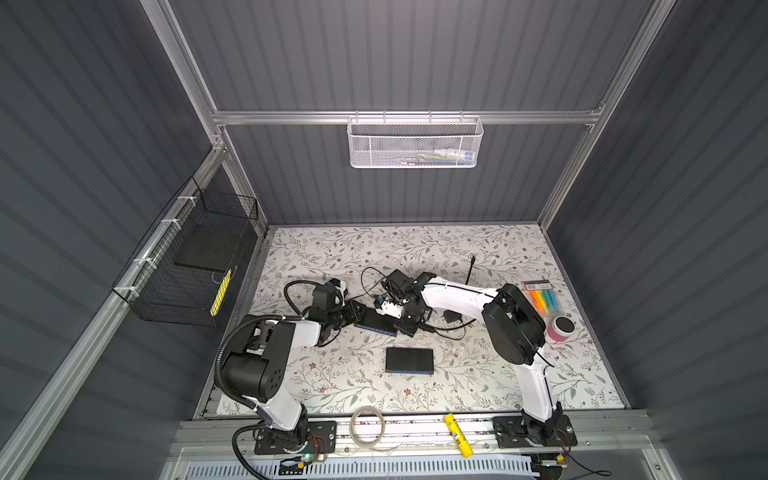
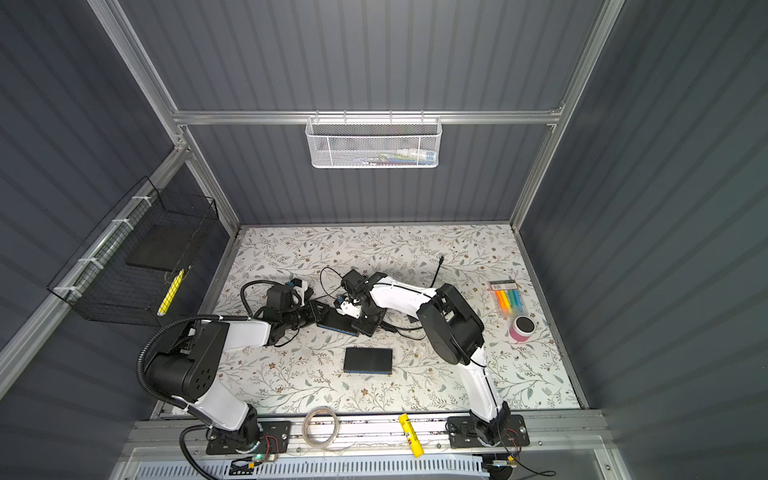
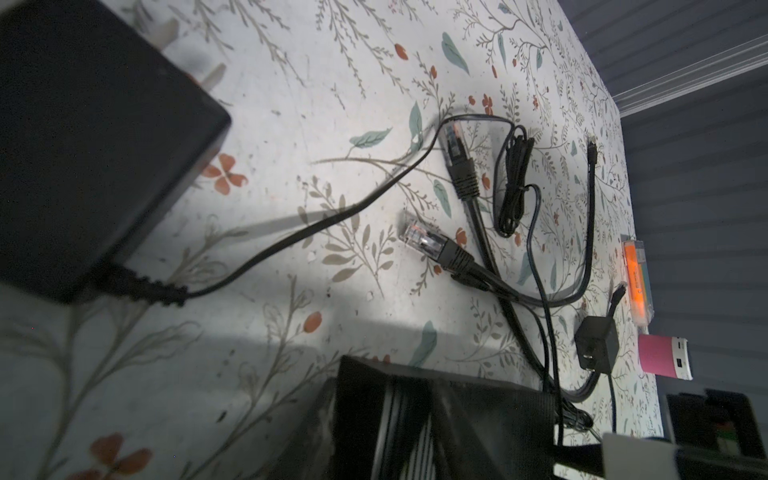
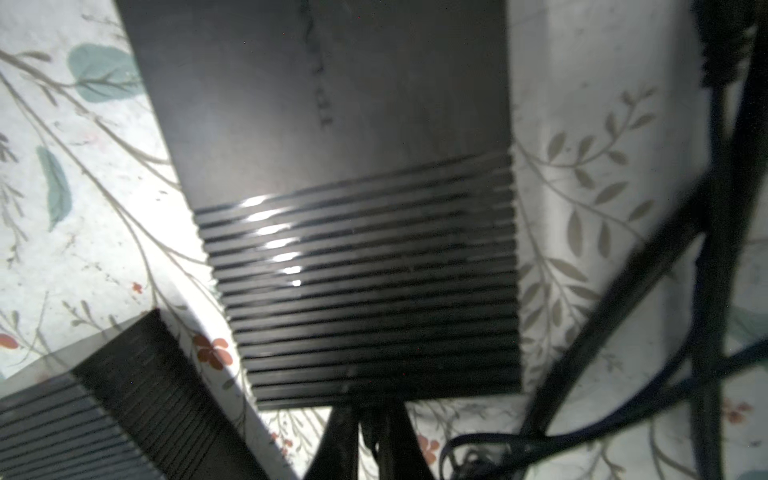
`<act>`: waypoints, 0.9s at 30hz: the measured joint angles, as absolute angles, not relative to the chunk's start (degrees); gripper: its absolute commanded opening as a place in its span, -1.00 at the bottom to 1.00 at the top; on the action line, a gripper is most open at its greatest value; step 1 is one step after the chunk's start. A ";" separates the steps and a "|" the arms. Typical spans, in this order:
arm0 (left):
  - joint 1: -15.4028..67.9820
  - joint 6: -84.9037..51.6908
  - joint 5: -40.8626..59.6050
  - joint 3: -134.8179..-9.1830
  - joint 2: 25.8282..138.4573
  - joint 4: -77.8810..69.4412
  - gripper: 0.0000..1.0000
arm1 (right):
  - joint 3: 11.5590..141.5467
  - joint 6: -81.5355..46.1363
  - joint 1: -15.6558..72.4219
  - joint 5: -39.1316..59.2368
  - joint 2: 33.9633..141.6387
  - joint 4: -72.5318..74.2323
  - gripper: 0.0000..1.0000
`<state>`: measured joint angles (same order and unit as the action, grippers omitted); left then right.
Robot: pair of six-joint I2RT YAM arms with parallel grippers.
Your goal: Insert the plug into the switch port
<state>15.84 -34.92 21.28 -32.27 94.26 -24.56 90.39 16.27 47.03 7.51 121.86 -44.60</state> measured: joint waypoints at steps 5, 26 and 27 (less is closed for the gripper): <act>15.88 -35.42 20.10 -31.97 94.63 -26.24 -0.28 | 91.79 15.66 47.03 7.53 122.93 -45.10 -1.00; 15.88 -36.10 18.74 -31.31 96.05 -30.74 -0.28 | 94.87 11.92 47.05 7.73 124.57 -46.70 -1.00; 15.88 -36.12 18.72 -31.31 96.20 -30.98 -0.28 | 95.07 11.68 47.05 7.73 124.73 -46.85 -1.00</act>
<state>15.88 -36.12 18.72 -31.31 96.20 -30.98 95.07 11.68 47.05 7.73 124.73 -46.85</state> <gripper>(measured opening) 0.362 0.092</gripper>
